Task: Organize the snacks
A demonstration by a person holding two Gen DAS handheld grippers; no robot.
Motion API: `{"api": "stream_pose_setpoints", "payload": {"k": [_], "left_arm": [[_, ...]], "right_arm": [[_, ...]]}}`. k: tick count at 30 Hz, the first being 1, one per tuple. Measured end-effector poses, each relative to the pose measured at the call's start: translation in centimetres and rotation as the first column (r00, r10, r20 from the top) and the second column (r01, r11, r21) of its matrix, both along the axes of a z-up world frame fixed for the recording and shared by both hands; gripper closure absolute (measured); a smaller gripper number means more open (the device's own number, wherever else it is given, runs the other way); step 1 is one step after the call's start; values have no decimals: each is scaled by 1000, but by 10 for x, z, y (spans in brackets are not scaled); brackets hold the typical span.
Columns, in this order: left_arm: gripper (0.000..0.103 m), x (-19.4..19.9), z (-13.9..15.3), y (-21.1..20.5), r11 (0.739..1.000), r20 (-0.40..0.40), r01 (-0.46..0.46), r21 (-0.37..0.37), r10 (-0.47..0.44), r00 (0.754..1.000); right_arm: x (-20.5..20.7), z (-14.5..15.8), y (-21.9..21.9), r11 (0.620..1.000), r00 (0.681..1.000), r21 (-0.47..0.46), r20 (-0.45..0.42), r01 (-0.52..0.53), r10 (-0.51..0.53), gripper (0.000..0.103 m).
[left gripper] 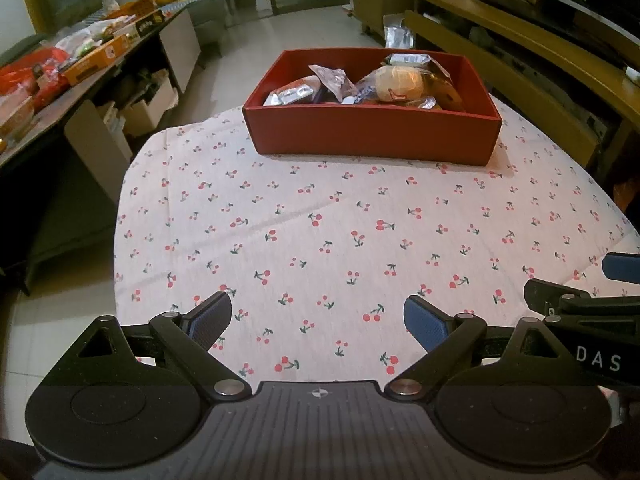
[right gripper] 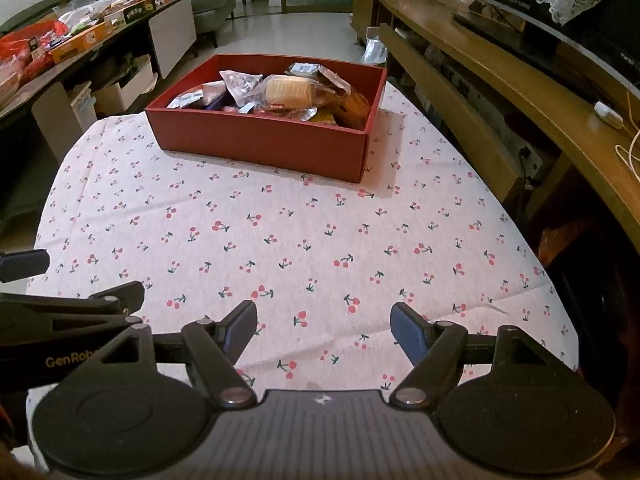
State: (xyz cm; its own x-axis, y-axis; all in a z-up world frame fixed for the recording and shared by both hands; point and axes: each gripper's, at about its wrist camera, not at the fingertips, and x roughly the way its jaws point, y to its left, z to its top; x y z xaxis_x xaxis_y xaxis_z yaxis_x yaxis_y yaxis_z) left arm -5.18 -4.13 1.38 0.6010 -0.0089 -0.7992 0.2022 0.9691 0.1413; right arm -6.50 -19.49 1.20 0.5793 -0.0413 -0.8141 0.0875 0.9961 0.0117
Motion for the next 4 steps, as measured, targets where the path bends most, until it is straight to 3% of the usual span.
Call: {"api": "stream_pose_setpoints", "payload": {"k": [4], "left_arm": [[5, -2, 1, 3, 1000, 1, -10, -8, 10, 1000]], "right_arm": [[-2, 2, -1, 1000, 1000, 12, 4, -3, 3, 23]]}}
